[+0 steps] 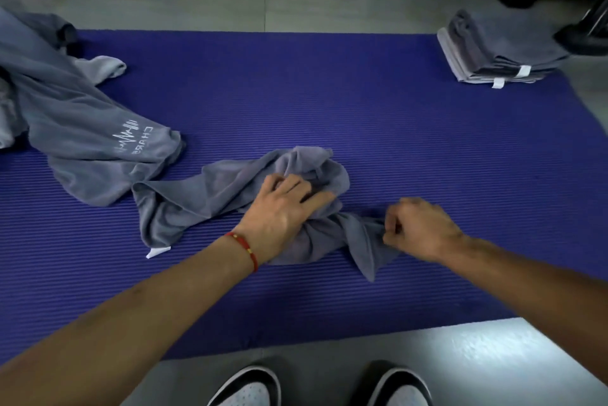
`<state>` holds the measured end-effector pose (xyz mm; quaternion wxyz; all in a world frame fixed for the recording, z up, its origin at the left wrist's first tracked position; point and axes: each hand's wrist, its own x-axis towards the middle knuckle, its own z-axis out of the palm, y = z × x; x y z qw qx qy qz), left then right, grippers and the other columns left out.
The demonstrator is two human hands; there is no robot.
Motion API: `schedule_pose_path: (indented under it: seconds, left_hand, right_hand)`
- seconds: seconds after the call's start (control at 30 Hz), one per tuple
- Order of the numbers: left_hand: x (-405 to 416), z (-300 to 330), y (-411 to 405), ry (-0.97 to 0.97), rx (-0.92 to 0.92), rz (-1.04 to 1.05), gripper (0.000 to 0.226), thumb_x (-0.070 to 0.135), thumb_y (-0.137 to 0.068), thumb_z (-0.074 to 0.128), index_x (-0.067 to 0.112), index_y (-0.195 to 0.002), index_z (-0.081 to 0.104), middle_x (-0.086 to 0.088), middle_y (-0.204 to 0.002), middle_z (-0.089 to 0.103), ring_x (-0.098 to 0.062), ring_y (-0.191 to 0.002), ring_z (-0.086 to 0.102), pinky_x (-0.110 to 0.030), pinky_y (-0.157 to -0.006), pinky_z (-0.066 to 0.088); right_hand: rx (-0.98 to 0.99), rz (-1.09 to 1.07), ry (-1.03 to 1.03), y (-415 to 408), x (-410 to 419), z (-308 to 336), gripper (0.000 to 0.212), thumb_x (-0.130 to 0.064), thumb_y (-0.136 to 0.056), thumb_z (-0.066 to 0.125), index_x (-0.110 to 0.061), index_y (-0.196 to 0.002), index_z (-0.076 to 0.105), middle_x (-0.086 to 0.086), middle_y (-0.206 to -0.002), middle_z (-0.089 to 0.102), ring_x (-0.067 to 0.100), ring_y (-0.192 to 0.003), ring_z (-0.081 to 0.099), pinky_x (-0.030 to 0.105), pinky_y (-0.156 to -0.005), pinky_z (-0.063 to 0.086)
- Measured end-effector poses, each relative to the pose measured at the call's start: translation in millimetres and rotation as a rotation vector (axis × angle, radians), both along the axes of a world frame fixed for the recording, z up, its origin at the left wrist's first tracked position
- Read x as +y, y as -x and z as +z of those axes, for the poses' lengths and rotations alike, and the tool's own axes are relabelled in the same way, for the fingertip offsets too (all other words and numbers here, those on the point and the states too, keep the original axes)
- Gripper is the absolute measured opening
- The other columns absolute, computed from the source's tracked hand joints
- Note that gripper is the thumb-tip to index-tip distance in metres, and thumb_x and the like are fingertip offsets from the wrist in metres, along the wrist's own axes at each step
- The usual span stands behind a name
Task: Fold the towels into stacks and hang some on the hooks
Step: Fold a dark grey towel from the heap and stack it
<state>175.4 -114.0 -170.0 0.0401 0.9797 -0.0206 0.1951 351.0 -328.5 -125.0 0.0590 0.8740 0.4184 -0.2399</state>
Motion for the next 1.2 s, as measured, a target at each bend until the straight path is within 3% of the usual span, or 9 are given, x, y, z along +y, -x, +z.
schedule_pose_path:
  seconds: [0.1, 0.23, 0.4, 0.53, 0.7, 0.8, 0.9, 1.03, 1.2]
  left_hand:
    - [12, 6, 22, 0.086, 0.027, 0.135, 0.049, 0.018, -0.083, 0.062, 0.019, -0.132, 0.062, -0.005, -0.112, 0.067, -0.031, -0.102, 0.062, -0.049, -0.085, 0.047]
    - [11, 5, 43, 0.179, 0.113, 0.224, 0.056, 0.032, -0.081, 0.060, 0.020, -0.136, 0.057, 0.000, -0.110, 0.066, -0.027, -0.101, 0.059, -0.045, -0.087, 0.046]
    - [12, 10, 53, 0.279, 0.042, 0.320, 0.051, 0.036, -0.084, 0.055, 0.023, -0.133, 0.058, 0.004, -0.107, 0.064, -0.022, -0.102, 0.056, -0.043, -0.085, 0.046]
    - [44, 32, 35, 0.253, 0.029, 0.421, 0.050, 0.028, -0.082, 0.062, 0.025, -0.133, 0.059, 0.002, -0.102, 0.061, -0.026, -0.098, 0.054, -0.045, -0.080, 0.042]
    - [81, 62, -20, 0.322, 0.141, 0.569, 0.059, 0.018, -0.082, 0.066, 0.027, -0.139, 0.051, -0.006, -0.122, 0.050, -0.033, -0.109, 0.048, -0.050, -0.085, 0.041]
    - [50, 68, -23, 0.332, -0.038, 0.498, 0.045, 0.017, -0.080, 0.064, 0.020, -0.125, 0.060, -0.006, -0.122, 0.052, -0.030, -0.106, 0.048, -0.047, -0.080, 0.044]
    - [3, 49, -5, 0.348, -0.110, 0.412, 0.036, 0.037, -0.077, 0.067, 0.021, -0.109, 0.061, 0.000, -0.110, 0.055, -0.025, -0.099, 0.050, -0.043, -0.076, 0.044]
    - [-21, 15, -2, 0.349, 0.087, 0.379, 0.073, 0.069, -0.076, 0.059, 0.029, -0.137, 0.052, 0.005, -0.128, 0.047, -0.022, -0.113, 0.048, -0.042, -0.088, 0.044]
    - [-16, 14, -22, 0.293, 0.138, 0.527, 0.091, 0.084, -0.066, 0.050, 0.026, -0.136, 0.048, 0.002, -0.134, 0.043, -0.024, -0.117, 0.046, -0.045, -0.092, 0.043]
  right_hand:
    - [0.166, -0.037, -0.082, -16, 17, 19, 0.012, -0.042, -0.086, 0.073, -0.032, -0.089, 0.067, -0.013, -0.091, 0.063, 0.011, -0.090, 0.063, 0.031, -0.081, 0.052]
    - [0.392, -0.049, -0.125, 25, 33, 12, 0.058, -0.077, -0.075, 0.070, -0.037, -0.114, 0.057, -0.020, -0.105, 0.060, 0.004, -0.096, 0.060, 0.030, -0.081, 0.051]
    - [0.358, -0.061, -0.196, 29, 56, 9, 0.020, -0.039, -0.086, 0.073, -0.033, -0.096, 0.057, -0.009, -0.090, 0.067, 0.016, -0.085, 0.064, 0.031, -0.071, 0.048]
    - [0.779, -0.409, -0.579, 4, 69, 43, 0.036, -0.012, -0.096, 0.063, -0.039, -0.120, 0.062, 0.011, -0.085, 0.075, 0.019, -0.073, 0.067, 0.032, -0.067, 0.053]
    - [1.266, -0.859, -0.827, -7, 89, 73, 0.026, -0.012, -0.101, 0.054, -0.006, -0.117, 0.073, 0.011, -0.110, 0.076, 0.020, -0.095, 0.073, 0.029, -0.074, 0.059]
    - [1.467, -0.869, -0.900, -11, 88, 86, 0.034, -0.006, -0.102, 0.038, -0.007, -0.111, 0.071, 0.006, -0.098, 0.075, 0.017, -0.085, 0.073, 0.033, -0.075, 0.059]
    - [1.193, -0.594, -0.907, -13, 95, 107, 0.025, 0.005, -0.099, 0.051, -0.008, -0.111, 0.069, 0.000, -0.085, 0.073, 0.011, -0.079, 0.070, 0.028, -0.071, 0.059]
    - [0.162, -0.222, -0.702, -16, 120, 131, 0.012, -0.016, -0.087, 0.070, -0.021, -0.096, 0.077, -0.010, -0.058, 0.066, 0.000, -0.055, 0.057, 0.012, -0.056, 0.043]
    - [0.088, -0.351, -0.681, -18, 151, 154, 0.025, -0.031, -0.085, 0.064, -0.015, -0.074, 0.050, -0.005, -0.073, 0.052, 0.016, -0.062, 0.045, 0.029, -0.052, 0.036]
